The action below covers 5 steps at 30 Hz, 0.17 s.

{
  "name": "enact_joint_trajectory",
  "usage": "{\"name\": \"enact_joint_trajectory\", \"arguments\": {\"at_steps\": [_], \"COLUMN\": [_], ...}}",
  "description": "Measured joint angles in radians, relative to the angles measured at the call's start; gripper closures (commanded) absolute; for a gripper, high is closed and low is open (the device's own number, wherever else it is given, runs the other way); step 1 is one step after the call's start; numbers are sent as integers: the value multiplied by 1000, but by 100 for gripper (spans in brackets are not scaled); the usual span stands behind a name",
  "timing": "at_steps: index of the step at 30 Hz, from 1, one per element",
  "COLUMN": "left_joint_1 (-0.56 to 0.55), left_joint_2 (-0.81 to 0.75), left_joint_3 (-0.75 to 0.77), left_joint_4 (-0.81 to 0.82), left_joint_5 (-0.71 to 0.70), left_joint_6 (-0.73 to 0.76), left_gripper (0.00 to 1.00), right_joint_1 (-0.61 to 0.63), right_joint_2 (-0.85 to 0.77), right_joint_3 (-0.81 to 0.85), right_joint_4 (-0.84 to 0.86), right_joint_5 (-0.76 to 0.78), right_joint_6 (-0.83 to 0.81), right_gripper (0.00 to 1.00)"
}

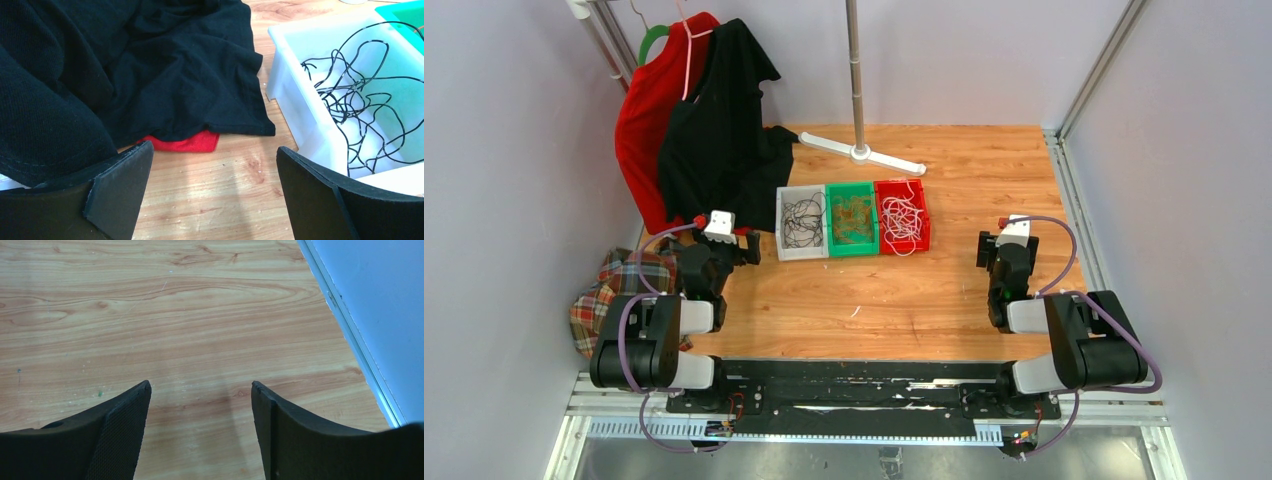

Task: Untangle the cables
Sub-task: Reset both arms

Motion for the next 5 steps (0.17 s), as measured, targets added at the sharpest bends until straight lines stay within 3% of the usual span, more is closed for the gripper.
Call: {"name": "enact_joint_trajectory", "arguments": {"at_steps": [5], "left_joint_1": [0], "left_joint_2": [0], "left_joint_3": [0], "left_joint_4": [0], "left_joint_5": [0], "left_joint_6": [0], "left_gripper": [2], "right_joint_1": [0], "right_joint_2": [0], "right_joint_3": [0], "right_joint_4": [0], "right_joint_5": [-1], "right_joint_6": [0], "right_gripper": [27]}}
